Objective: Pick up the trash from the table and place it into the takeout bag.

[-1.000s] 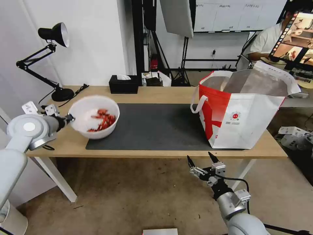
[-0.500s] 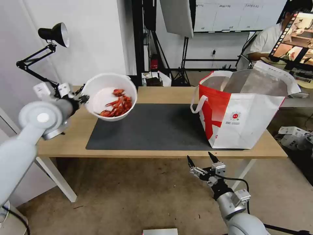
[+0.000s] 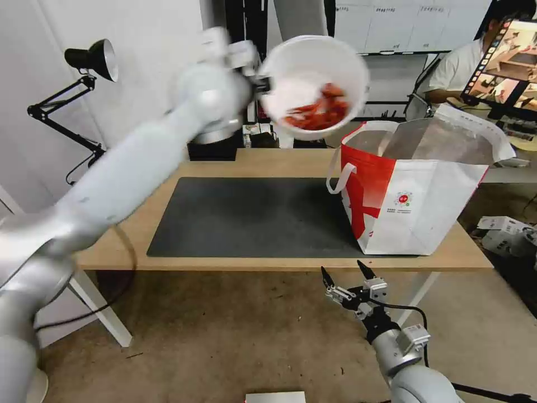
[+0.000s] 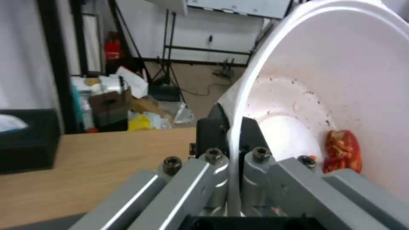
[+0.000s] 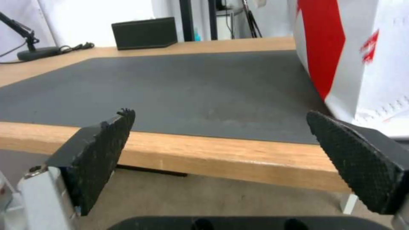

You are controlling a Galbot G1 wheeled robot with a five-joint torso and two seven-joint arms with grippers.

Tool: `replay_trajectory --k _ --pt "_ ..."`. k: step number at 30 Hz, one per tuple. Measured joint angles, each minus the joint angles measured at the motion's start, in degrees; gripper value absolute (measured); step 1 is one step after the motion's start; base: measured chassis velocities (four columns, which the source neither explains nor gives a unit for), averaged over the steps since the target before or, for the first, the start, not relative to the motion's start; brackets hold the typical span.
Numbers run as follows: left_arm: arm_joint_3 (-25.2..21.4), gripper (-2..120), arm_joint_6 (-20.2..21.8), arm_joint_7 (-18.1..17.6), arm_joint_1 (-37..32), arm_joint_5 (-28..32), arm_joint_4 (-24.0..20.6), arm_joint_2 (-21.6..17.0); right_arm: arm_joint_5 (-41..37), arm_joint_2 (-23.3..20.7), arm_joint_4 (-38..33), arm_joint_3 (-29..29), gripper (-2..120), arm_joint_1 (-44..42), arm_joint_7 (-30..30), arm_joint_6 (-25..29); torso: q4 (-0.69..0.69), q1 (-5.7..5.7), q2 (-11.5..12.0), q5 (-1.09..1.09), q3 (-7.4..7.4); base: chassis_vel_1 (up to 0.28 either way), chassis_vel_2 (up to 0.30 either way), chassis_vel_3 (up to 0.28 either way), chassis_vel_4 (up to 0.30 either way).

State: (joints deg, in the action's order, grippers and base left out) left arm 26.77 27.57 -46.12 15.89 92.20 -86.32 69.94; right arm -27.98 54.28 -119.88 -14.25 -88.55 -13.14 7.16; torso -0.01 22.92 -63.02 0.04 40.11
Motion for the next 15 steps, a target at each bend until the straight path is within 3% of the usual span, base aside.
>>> replay_trajectory --k 1,2,4,11,15 --pt "0.00 0 0.00 0.00 0.00 0.00 0.00 0.00 0.00 0.00 0.00 0.00 100 0.00 0.00 0.00 0.00 0.00 0.00 0.00 0.00 0.000 0.000 0.000 0.000" --pt "1.80 0 0.01 0.18 1.65 -2.43 5.67 6.90 0.00 0.00 0.00 0.00 100 0.00 0.01 0.00 0.00 0.00 0.00 -0.02 0.00 0.000 0.000 0.000 0.000" --pt "2.62 0 0.02 0.48 2.36 -4.78 9.66 11.47 0.00 0.00 0.00 0.00 100 -0.01 0.00 0.00 -0.01 0.00 0.00 -0.01 0.00 0.000 0.000 0.000 0.000" --pt "2.18 0 -0.02 1.43 3.13 -9.00 14.79 18.82 0.00 0.00 0.01 0.00 100 -0.01 0.00 0.00 0.00 0.00 0.00 -0.02 0.00 0.000 0.000 0.000 0.000" --pt "1.37 0 -0.17 1.42 4.54 -9.46 16.48 20.59 0.00 0.00 0.00 0.00 100 -0.01 0.00 0.00 0.01 0.00 0.00 -0.03 0.00 0.000 0.000 0.000 0.000"
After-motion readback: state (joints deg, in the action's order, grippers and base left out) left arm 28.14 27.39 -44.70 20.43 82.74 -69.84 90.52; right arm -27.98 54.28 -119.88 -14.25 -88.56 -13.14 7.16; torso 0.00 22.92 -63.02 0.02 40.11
